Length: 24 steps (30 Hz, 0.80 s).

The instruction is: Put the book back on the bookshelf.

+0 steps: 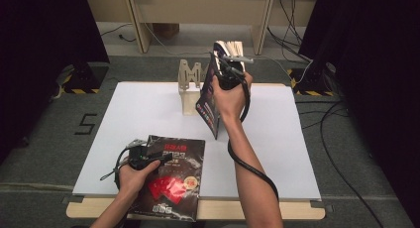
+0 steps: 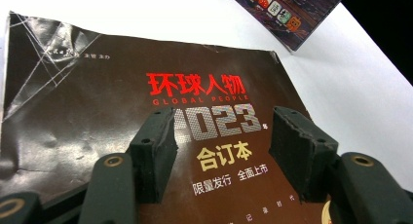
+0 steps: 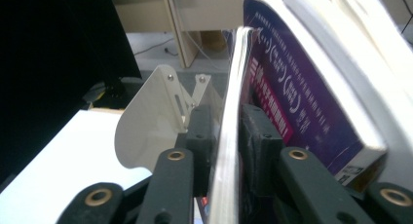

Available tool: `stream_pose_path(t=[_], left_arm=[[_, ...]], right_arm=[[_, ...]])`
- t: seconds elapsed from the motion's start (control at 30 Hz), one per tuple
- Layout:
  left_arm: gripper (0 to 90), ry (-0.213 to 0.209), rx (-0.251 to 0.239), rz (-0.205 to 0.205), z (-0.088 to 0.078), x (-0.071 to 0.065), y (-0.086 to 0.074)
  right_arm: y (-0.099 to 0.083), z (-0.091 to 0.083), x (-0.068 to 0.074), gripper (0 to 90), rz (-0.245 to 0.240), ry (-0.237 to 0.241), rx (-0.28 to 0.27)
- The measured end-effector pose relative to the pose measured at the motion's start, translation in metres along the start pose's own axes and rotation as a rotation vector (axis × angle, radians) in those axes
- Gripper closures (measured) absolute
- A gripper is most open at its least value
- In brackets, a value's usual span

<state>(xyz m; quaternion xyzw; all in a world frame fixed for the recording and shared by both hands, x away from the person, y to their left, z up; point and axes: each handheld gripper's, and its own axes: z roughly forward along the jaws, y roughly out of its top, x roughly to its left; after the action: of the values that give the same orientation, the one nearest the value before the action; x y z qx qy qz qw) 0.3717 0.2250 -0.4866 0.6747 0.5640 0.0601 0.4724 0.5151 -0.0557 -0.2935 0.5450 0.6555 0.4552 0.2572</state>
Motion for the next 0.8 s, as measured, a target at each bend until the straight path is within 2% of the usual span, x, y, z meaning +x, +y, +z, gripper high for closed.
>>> stream_pose_path(t=[0.13, 0.3, 0.43, 0.63, 0.8], left_arm=[[41.6, -0.001, 0.002, 0.002, 0.000, 0.000, -0.001], [41.6, -0.001, 0.002, 0.003, 0.000, 0.000, -0.001], [41.5, -0.002, 0.001, 0.001, 0.001, 0.000, -0.001], [41.6, -0.005, 0.004, -0.002, 0.002, 0.000, -0.003], [41.6, -0.006, 0.007, 0.002, 0.003, -0.001, -0.003]], right_arm=[[-0.001, 0.004, 0.001, 78.5, 0.017, 0.002, 0.075], [0.004, 0.003, -0.003, 83.3, 0.024, -0.019, 0.109], [0.004, 0.002, -0.008, 84.3, 0.037, -0.027, 0.100], [0.003, -0.001, -0.013, 84.5, 0.067, 0.000, 0.070], [0.007, -0.006, -0.013, 84.6, 0.073, 0.019, 0.027]])
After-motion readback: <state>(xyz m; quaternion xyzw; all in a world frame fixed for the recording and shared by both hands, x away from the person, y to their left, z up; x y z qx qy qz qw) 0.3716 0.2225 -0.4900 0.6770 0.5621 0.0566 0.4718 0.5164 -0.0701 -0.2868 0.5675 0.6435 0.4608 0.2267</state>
